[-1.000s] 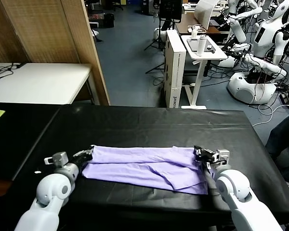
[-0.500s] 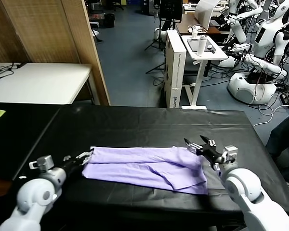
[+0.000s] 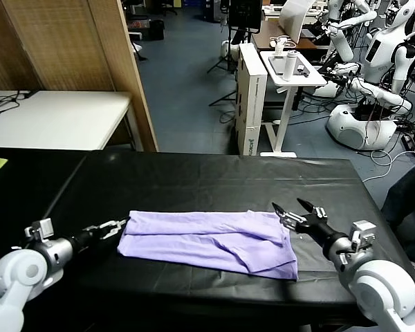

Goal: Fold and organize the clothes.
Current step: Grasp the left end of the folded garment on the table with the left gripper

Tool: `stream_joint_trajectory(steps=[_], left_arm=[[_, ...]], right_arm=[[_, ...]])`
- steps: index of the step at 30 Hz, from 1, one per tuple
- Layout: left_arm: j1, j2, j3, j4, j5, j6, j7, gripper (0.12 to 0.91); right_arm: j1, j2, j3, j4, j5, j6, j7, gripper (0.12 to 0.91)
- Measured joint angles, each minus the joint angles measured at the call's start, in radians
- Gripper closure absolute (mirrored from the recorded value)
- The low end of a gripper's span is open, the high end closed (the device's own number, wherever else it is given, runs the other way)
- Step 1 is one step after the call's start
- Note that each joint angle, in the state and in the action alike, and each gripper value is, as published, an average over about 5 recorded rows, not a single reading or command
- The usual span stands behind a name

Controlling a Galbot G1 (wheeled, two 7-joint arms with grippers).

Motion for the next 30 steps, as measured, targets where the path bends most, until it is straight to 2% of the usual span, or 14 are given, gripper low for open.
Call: stream_joint_trajectory(steps=[6, 30], left_arm=[[0.003, -0.002, 0.009, 0.015, -0.001, 0.0, 0.014, 0.123], [0.003, -0.071, 0.053, 0.006, 0.003, -0.004, 0.023, 0.123]], right_arm=[[0.0, 0.0, 0.003, 0.005, 0.0, -0.001, 0.0, 0.118], [0.008, 0.015, -0.015, 0.005, -0.032, -0.004, -0.004, 0.118]])
